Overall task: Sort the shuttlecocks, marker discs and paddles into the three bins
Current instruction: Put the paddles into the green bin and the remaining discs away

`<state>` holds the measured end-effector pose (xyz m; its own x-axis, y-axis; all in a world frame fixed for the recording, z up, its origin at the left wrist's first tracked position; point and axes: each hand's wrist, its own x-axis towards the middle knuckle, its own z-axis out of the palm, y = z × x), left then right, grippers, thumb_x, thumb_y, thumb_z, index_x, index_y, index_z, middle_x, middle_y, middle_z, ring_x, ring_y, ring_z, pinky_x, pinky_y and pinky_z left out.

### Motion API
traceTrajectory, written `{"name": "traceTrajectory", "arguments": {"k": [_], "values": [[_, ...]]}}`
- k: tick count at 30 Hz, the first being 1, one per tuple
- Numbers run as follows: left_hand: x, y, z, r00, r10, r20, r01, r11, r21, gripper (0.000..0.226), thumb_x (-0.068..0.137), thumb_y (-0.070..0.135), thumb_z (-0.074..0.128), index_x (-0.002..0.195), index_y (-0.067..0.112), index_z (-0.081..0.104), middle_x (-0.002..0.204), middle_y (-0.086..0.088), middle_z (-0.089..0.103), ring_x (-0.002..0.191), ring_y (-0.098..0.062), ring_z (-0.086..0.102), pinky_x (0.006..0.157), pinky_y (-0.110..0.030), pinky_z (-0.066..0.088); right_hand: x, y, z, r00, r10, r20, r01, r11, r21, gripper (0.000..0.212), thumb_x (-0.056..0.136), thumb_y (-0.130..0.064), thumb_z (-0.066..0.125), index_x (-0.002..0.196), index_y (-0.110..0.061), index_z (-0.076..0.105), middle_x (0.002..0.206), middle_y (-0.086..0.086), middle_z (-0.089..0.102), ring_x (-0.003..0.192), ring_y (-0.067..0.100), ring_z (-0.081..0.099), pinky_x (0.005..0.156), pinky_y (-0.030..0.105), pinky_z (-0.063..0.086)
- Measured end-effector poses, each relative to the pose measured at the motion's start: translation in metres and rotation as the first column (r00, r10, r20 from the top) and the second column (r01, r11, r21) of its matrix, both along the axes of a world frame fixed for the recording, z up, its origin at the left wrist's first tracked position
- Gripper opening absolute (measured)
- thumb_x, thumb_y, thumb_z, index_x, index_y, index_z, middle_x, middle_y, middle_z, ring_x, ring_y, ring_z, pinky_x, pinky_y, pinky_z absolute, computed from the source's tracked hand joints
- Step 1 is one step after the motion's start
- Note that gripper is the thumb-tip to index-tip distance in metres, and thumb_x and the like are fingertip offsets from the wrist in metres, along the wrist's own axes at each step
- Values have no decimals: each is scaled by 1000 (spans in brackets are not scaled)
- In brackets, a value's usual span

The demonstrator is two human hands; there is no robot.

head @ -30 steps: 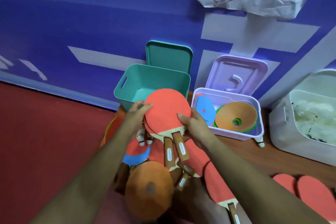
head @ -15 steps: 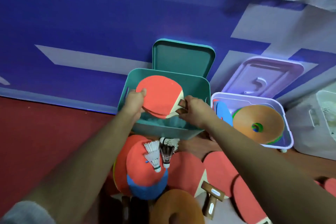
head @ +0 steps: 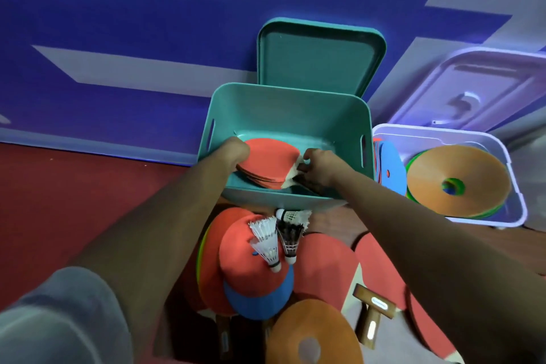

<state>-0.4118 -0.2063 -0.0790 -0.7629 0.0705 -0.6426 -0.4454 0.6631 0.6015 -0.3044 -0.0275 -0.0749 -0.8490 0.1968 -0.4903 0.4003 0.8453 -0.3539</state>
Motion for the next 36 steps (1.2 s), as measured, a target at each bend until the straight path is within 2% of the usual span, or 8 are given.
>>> {"name": "traceTrajectory", "arguments": {"k": [5,9,13,21,24,28,33,36], "values": [[15,-17,35,978,-129,-161,137,990,39,18,85,22,52,69,17,48,92,-7,59,85,-23,54,68,-28,43,25,-3,48,965,-126,-228,106,989,-99,40,87,-21,64,123,-5,59,118,13,66,110,29,61,92,31,45],[57,-44,55,948,-19,-318,76,983,168,12,70,38,56,78,29,59,92,-4,71,92,-26,68,86,-38,54,80,-12,83,853,-276,-443,183,953,-242,24,86,-12,62,110,-7,63,107,8,68,99,23,63,89,32,47],[146,-50,92,925,19,-380,110,943,314,13,87,13,57,82,25,57,77,1,63,73,-21,62,74,-34,48,148,-18,89,789,-322,-524,188,938,-292,18,85,-6,62,102,-9,62,98,7,64,90,21,62,82,31,49],[297,-29,58,940,-148,-308,218,954,206,19,85,9,57,78,27,59,75,6,67,76,-14,64,70,-26,45,283,1,16,909,-330,-255,281,936,-211,16,84,-17,65,95,-6,61,92,12,62,88,31,60,70,31,41],[337,-35,29,912,-229,-340,226,973,-50,7,82,8,61,87,12,64,88,-7,67,89,-24,62,75,-33,43,326,-12,-9,969,-241,-61,223,950,-220,31,85,-41,62,103,-17,58,98,8,64,90,28,64,70,29,44],[374,-57,-13,892,-353,-283,218,884,-415,35,68,25,57,99,8,63,94,-18,60,96,-39,55,85,-45,47,357,-34,-36,991,-126,35,131,968,-216,39,88,-54,53,104,-19,59,95,5,69,91,25,65,74,33,48],[404,-56,-27,920,-296,-256,183,904,-387,57,74,8,61,129,0,49,120,-23,55,118,-40,49,99,-42,41,367,-44,-41,993,-81,91,101,964,-248,12,90,-27,59,101,-24,58,95,-2,59,100,27,64,66,25,41],[409,-53,-26,923,-171,-345,62,951,-304,50,75,10,62,123,2,50,115,-20,55,112,-36,51,94,-41,44,361,-30,-32,994,-90,-70,69,965,-254,21,86,-25,49,103,-27,61,89,-3,69,84,21,67,67,27,44]]}}
